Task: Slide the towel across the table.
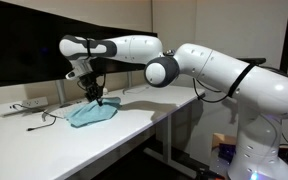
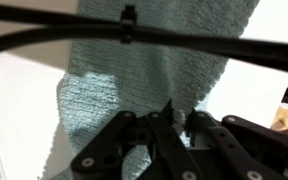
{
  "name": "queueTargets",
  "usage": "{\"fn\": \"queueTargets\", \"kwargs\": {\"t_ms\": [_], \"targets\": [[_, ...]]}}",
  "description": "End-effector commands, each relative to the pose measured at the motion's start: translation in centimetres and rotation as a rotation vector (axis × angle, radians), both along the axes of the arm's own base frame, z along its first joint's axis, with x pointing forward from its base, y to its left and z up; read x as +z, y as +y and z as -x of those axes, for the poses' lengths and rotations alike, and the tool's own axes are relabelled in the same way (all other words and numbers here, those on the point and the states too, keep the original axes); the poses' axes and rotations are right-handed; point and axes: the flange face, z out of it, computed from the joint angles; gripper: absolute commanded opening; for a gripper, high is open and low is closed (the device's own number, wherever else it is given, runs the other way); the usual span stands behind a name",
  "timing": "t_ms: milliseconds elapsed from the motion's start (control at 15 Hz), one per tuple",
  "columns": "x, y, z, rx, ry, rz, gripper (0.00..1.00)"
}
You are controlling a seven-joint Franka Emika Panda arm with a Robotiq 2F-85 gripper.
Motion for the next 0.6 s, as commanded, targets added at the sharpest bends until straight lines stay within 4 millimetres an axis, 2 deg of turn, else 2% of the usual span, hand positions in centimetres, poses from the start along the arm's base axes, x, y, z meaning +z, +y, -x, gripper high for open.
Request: {"fn": "queueTargets", "kwargs": {"t_ms": [0,200,267,400,533], "targets": [[2.9,-3.7,0.2,-0.006,-0.019,-0.051,0.08],[4.7,-7.1,0.4,-0.022,-0.042,-0.056,0.08],[3.0,-5.5,0.0,-0.032,-0.039,-0.020,0.07],[3.3,-6.4,0.0,-0.042,-0.042,-0.021,0.07],[2.8,-5.8,0.0,-0.034,-0.036,-0.021,0.07]]}}
